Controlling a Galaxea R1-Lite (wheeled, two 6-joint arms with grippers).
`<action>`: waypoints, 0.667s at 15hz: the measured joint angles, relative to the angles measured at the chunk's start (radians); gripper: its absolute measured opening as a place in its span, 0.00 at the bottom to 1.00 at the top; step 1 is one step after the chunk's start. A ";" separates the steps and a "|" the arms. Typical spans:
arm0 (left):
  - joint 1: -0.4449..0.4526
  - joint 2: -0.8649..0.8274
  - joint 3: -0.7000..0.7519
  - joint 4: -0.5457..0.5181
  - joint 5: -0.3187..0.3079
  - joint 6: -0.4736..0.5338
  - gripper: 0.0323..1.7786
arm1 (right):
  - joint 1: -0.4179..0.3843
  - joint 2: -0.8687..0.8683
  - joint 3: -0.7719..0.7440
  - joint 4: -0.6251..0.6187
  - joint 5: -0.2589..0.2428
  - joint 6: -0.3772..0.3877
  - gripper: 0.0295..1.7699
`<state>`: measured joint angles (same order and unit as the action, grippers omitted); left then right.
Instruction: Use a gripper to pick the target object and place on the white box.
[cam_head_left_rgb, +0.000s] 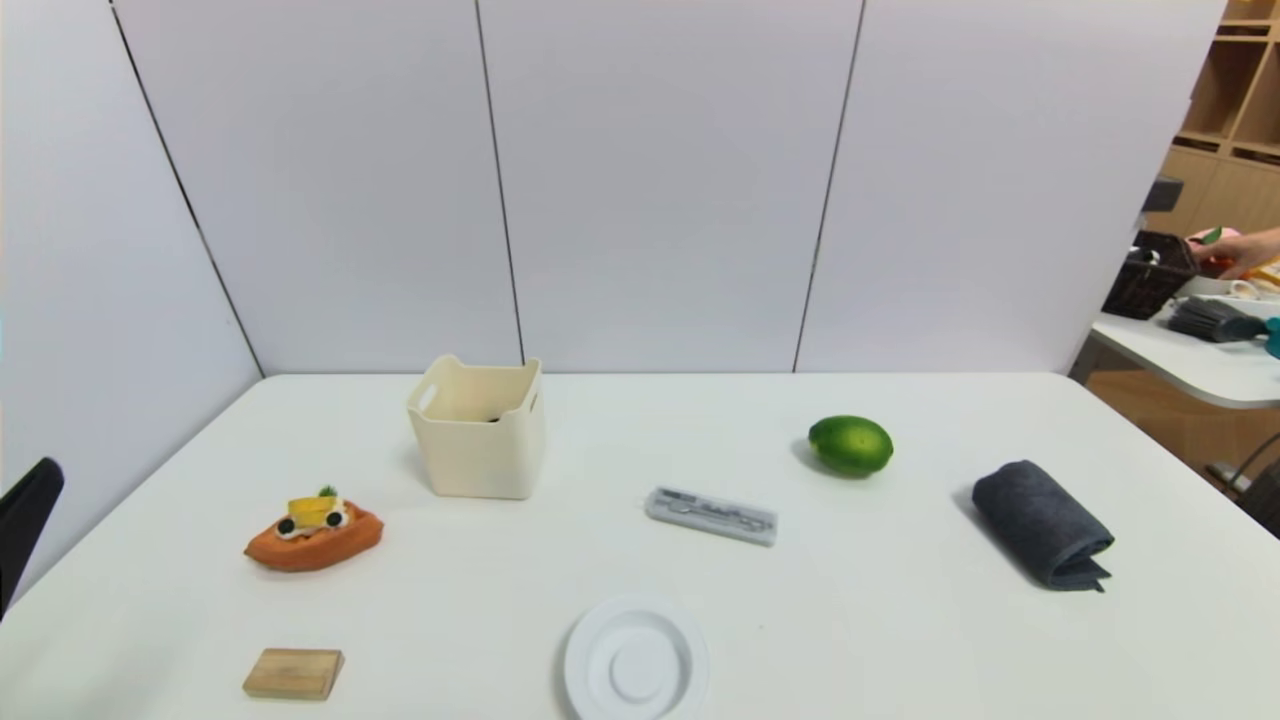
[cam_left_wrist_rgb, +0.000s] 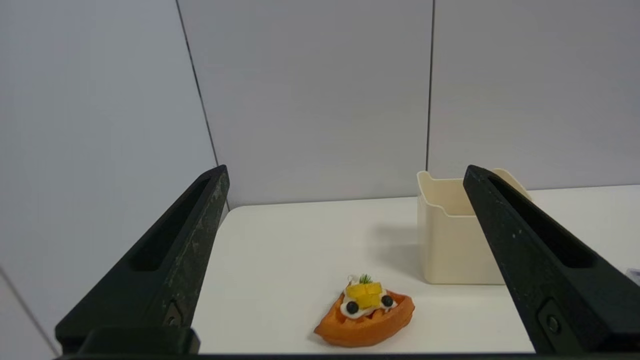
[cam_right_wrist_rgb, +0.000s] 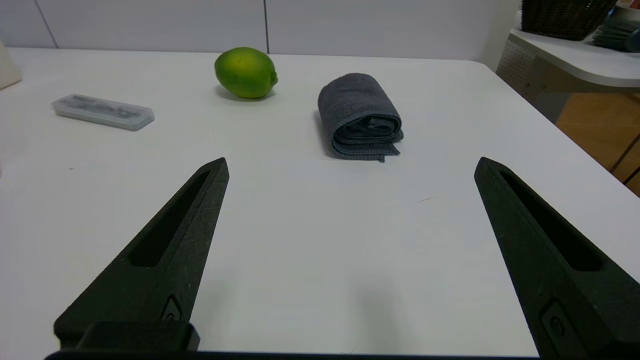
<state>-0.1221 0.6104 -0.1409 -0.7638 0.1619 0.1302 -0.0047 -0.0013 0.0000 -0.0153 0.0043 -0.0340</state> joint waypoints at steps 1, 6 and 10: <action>0.013 -0.051 0.040 0.001 -0.002 0.001 0.95 | 0.000 0.000 0.000 0.000 0.000 0.000 0.96; 0.079 -0.319 0.134 0.232 -0.033 -0.003 0.95 | 0.000 0.000 0.000 0.000 0.000 0.000 0.96; 0.122 -0.511 0.140 0.560 -0.181 -0.003 0.95 | 0.000 0.000 0.000 -0.001 0.000 0.001 0.96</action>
<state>0.0000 0.0996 -0.0004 -0.2043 -0.0196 0.1270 -0.0047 -0.0013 0.0000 -0.0162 0.0038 -0.0330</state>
